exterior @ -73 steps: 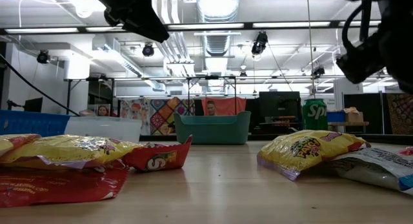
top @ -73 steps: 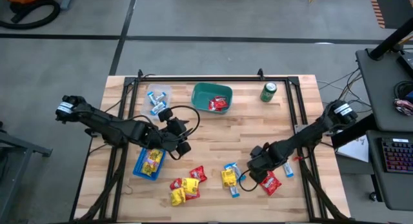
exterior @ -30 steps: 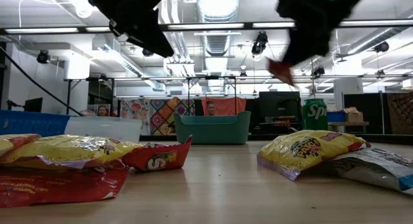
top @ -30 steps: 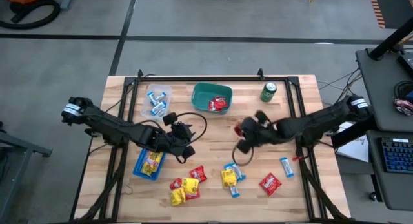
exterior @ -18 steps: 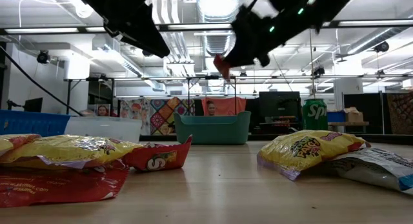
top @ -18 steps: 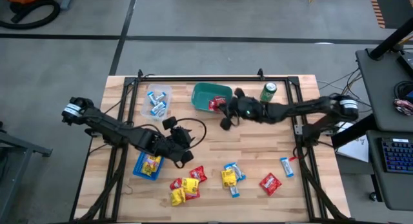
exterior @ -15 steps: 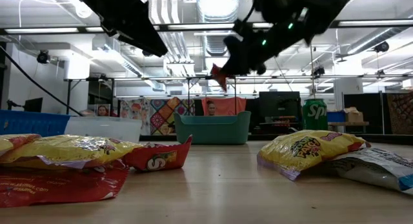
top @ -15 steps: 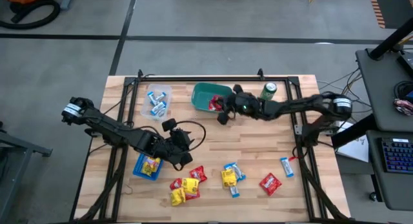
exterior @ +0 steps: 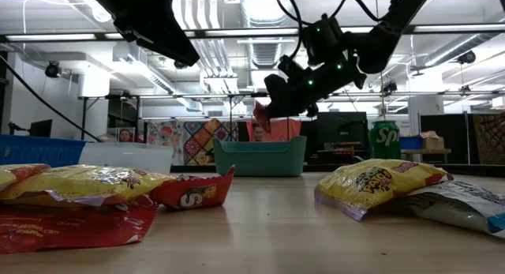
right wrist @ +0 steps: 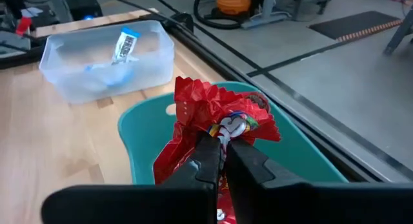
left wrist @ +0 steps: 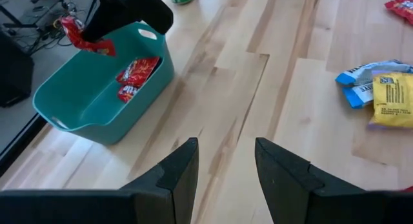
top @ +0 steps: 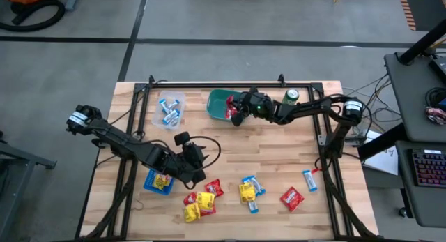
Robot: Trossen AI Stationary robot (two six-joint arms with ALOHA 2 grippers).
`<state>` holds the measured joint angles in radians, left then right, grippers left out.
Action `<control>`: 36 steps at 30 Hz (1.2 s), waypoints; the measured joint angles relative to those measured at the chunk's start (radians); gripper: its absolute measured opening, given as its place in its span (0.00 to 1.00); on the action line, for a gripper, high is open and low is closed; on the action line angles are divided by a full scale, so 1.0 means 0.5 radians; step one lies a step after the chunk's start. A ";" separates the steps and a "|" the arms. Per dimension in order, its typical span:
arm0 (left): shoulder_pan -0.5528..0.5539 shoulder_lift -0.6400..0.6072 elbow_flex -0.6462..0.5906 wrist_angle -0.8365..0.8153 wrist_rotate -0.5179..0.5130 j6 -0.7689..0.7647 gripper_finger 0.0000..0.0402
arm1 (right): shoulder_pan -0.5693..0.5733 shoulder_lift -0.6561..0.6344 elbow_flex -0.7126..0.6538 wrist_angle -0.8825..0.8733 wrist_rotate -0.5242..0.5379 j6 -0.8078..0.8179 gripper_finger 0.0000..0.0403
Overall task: Sort candy
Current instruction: Put the red candy into the green bin, then put the yellow candy into the blue basket
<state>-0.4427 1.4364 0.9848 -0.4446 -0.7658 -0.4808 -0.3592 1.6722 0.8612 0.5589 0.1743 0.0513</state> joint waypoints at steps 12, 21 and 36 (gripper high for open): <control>0.000 0.001 0.000 0.001 -0.002 -0.007 0.34 | 0.001 0.000 0.001 0.000 -0.002 0.016 0.34; 0.000 0.000 0.000 0.002 -0.002 -0.036 0.34 | 0.001 -0.036 0.001 -0.001 0.001 0.054 0.53; -0.003 0.000 0.001 0.014 0.468 -0.038 0.34 | 0.249 -0.725 0.003 -0.640 -0.350 0.032 0.57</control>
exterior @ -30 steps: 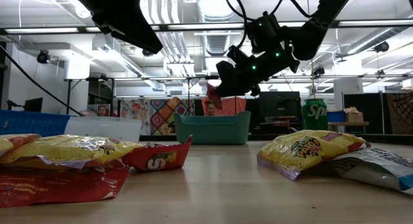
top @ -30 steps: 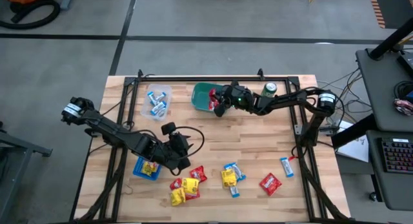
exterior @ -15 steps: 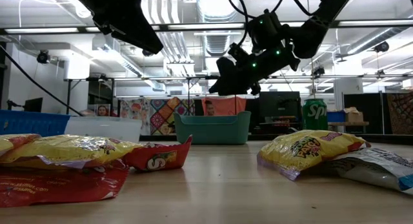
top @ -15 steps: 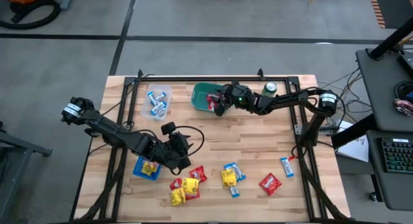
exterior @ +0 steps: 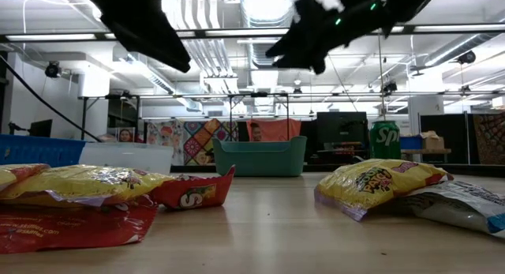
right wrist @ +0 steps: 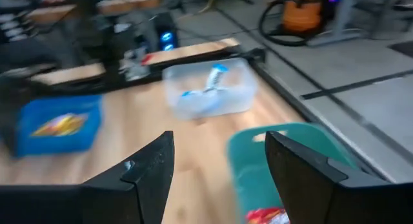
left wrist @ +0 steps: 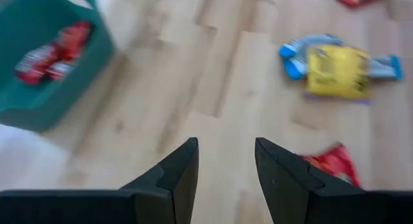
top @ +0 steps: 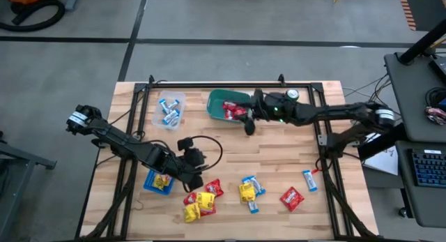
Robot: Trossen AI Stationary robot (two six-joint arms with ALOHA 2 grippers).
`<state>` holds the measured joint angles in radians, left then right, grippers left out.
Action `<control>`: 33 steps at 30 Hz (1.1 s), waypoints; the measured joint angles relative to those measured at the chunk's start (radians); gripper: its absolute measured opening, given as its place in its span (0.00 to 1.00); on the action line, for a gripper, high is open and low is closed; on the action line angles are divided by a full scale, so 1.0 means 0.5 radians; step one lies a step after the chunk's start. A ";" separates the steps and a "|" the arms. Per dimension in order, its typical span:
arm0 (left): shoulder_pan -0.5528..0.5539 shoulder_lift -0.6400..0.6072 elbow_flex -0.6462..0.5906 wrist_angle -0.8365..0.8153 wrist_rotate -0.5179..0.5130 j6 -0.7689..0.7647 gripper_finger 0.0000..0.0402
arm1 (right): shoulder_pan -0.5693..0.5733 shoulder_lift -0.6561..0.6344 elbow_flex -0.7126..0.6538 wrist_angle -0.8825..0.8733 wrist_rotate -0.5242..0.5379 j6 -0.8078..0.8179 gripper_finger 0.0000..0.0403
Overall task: Sort candy
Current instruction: Put the yellow candy into the blue basket
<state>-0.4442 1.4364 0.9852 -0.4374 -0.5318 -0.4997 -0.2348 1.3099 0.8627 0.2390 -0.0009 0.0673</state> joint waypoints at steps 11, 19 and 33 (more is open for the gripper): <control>-0.016 0.108 0.000 0.090 0.446 -0.023 0.34 | 0.622 -0.194 0.000 -0.556 0.226 0.135 0.57; -0.099 0.330 0.004 0.263 0.767 -0.102 0.34 | 0.970 -0.194 0.000 -0.690 0.465 0.333 0.57; -0.251 0.633 0.189 0.243 0.773 -0.144 0.34 | 1.177 -0.194 -0.002 -0.751 0.492 0.459 0.57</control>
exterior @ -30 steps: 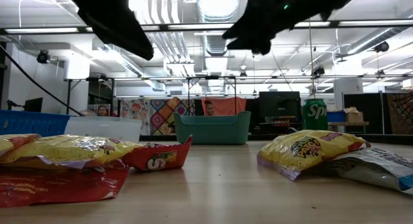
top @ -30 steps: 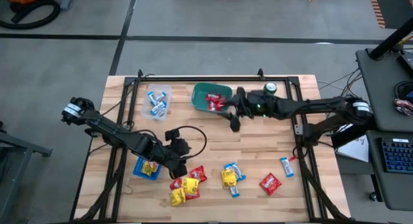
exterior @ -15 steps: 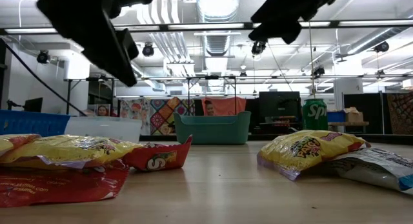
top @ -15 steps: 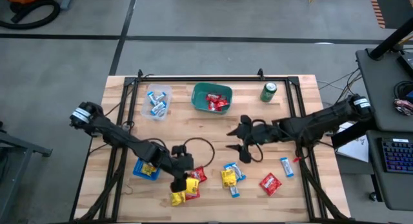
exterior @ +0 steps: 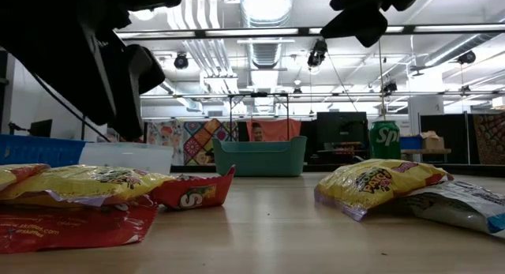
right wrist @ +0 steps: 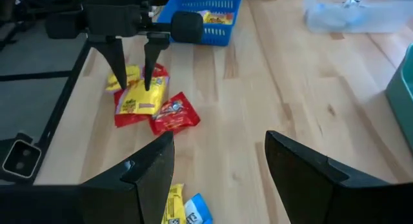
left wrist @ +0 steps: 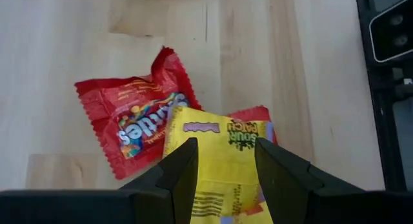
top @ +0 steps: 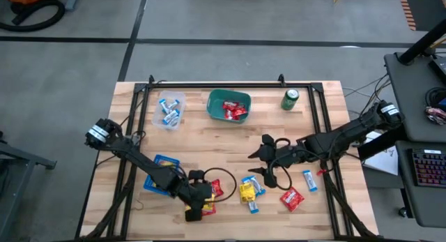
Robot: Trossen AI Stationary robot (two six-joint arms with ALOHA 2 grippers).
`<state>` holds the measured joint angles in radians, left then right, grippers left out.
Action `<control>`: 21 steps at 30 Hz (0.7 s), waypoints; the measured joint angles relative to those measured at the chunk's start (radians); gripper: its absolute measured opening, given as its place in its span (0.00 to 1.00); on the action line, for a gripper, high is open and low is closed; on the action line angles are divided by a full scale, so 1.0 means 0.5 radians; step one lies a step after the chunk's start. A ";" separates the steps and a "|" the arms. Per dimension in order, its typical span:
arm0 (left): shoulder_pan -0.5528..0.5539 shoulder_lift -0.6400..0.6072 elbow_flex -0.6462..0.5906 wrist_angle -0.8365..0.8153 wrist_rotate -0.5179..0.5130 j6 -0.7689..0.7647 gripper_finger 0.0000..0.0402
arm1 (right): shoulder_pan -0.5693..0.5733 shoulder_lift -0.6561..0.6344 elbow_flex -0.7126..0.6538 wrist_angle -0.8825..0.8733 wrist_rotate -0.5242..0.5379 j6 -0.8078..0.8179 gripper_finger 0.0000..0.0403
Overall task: Sort candy
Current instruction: Put the yellow candy into the blue basket
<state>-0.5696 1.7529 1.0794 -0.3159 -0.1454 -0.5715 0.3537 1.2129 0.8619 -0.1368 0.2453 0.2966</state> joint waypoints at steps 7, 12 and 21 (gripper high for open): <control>0.001 0.039 0.013 -0.065 -0.052 -0.052 0.34 | 0.031 0.000 0.000 -0.017 0.088 0.000 0.57; 0.001 0.045 0.013 -0.083 -0.059 -0.063 0.34 | 0.031 0.000 0.000 -0.023 0.091 0.000 0.57; -0.002 0.046 0.012 -0.085 -0.060 -0.122 0.34 | 0.031 0.000 -0.001 -0.031 0.091 0.000 0.57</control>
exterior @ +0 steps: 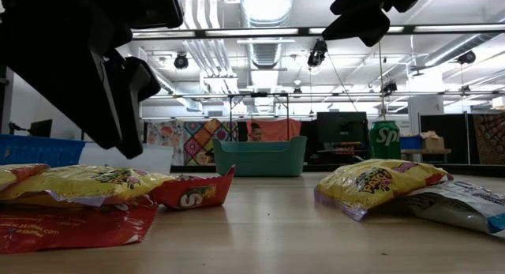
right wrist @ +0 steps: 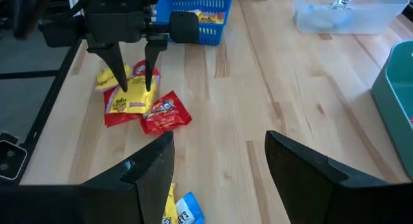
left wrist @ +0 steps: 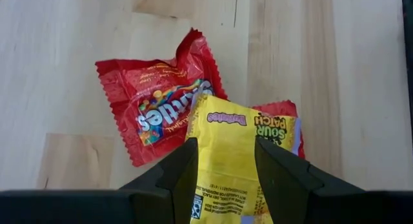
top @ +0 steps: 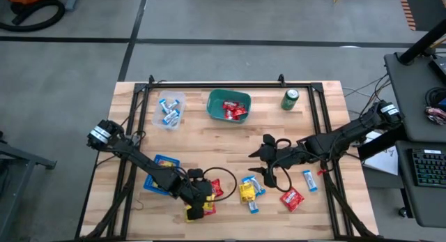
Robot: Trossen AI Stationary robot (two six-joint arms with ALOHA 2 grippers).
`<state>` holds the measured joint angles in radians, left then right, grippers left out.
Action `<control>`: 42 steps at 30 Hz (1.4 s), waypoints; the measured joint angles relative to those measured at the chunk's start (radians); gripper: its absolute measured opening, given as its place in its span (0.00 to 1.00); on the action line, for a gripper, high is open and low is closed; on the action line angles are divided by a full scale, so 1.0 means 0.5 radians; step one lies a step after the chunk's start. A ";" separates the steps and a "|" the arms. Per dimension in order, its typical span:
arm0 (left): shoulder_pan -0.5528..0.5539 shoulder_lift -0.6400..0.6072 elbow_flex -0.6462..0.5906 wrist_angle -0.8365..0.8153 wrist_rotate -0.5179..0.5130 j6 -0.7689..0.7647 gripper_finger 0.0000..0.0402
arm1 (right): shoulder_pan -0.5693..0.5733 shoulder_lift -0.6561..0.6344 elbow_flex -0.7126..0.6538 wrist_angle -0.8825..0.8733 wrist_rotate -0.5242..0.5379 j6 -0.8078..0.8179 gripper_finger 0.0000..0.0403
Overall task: Sort candy
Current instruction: Put the yellow candy into the blue basket
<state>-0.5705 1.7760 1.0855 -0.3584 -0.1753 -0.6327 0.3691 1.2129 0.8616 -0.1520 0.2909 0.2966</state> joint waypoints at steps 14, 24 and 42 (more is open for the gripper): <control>-0.008 0.135 -0.002 0.012 0.002 -0.012 0.31 | 0.000 0.001 -0.007 -0.002 0.001 0.000 0.57; -0.008 0.130 -0.002 -0.002 0.000 -0.004 0.05 | 0.000 0.002 -0.010 -0.001 0.019 -0.001 0.57; -0.009 -0.032 -0.003 -0.027 -0.044 0.111 0.00 | 0.000 0.002 -0.011 -0.002 0.049 -0.001 0.57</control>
<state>-0.5751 1.7598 1.0840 -0.3720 -0.1972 -0.5772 0.3691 1.2137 0.8562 -0.1528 0.3153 0.2962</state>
